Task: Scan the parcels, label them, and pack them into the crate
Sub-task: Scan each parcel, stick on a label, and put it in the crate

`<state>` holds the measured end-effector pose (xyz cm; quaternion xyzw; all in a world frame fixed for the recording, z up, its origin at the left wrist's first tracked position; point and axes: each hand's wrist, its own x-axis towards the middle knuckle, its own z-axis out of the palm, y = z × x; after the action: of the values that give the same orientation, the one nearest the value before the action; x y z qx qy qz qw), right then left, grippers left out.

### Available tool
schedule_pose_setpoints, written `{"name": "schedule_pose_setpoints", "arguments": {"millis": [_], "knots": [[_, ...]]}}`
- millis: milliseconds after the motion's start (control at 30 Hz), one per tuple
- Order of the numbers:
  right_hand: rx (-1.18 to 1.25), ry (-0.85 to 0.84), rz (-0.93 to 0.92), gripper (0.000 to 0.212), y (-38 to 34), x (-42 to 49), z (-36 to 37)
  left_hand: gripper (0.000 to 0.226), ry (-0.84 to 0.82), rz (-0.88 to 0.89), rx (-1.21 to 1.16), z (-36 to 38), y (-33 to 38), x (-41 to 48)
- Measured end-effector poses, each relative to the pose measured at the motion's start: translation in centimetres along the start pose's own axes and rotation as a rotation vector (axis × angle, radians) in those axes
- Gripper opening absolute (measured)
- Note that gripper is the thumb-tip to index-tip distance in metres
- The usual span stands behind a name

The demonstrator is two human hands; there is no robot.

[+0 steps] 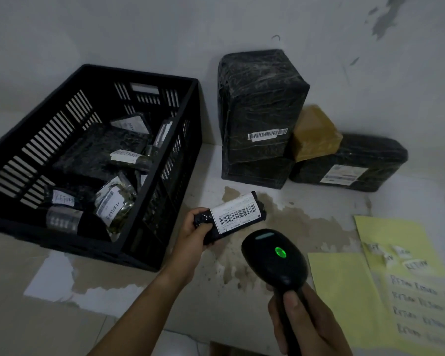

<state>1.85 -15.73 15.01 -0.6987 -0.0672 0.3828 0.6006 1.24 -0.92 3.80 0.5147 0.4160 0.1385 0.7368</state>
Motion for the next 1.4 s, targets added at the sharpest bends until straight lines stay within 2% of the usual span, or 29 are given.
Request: {"name": "schedule_pose_setpoints", "arguments": {"millis": [33, 67, 100, 133, 200, 300, 567, 633, 700, 800, 933, 1100, 1267, 1400], "knots": [[-0.038, -0.038, -0.011, 0.085, -0.4, -2.4, -5.0, 0.032, 0.006, -0.009, -0.010, 0.0, 0.0, -0.1], [0.053, -0.030, -0.062, 0.084, 0.3, -4.1, -6.7, 0.032, 0.007, -0.012, -0.014, 0.0, -0.1, -0.2], [0.078, -0.068, -0.087, 0.084, 1.6, -4.8, -6.3, 0.031, 0.005, -0.008, -0.009, 0.0, -0.1, -0.3], [0.030, -0.007, -0.053, 0.084, 1.5, -4.9, -6.4, 0.029, 0.000, -0.001, -0.003, 0.0, 0.0, -0.4], [0.023, -0.043, -0.083, 0.082, 1.4, -4.6, -6.3, 0.028, -0.004, 0.003, -0.005, 0.1, 0.2, -0.5], [0.050, -0.006, -0.137, 0.080, 2.0, -4.3, -6.5, 0.029, 0.005, 0.004, -0.012, 0.2, 0.3, -0.6], [0.006, -0.030, -0.137, 0.075, 1.5, -4.4, -6.2, 0.028, -0.003, 0.007, -0.004, 0.2, 0.9, -0.8], [-0.027, -0.022, -0.140, 0.068, 1.4, -4.0, -6.3, 0.028, -0.006, 0.006, 0.005, 0.1, 0.9, -0.9], [-0.068, 0.025, -0.114, 0.052, 2.0, -2.8, -6.9, 0.028, -0.002, 0.011, 0.019, 0.1, 1.0, -0.9], [-0.250, 0.020, -0.046, 0.031, 4.6, 1.3, -8.6, 0.028, 0.028, 0.007, 0.032, 0.0, 0.9, -0.9], [-0.512, 0.044, -0.005, 0.039, 8.6, 7.8, -10.8, 0.027, 0.043, 0.015, 0.059, -0.2, 0.6, -1.0], [-0.723, 0.118, 0.000, 0.056, 11.8, 14.0, -11.7, 0.026, 0.025, 0.004, 0.075, 0.5, 0.1, -1.4], [-0.848, 0.142, 0.045, 0.057, 15.2, 16.5, -11.5, 0.026, 0.043, -0.021, 0.078, 1.1, -0.5, -1.9], [-0.970, 0.130, -0.007, 0.064, 16.3, 17.0, -11.6, 0.027, 0.056, -0.027, 0.081, 1.2, -0.6, -1.8]]}}
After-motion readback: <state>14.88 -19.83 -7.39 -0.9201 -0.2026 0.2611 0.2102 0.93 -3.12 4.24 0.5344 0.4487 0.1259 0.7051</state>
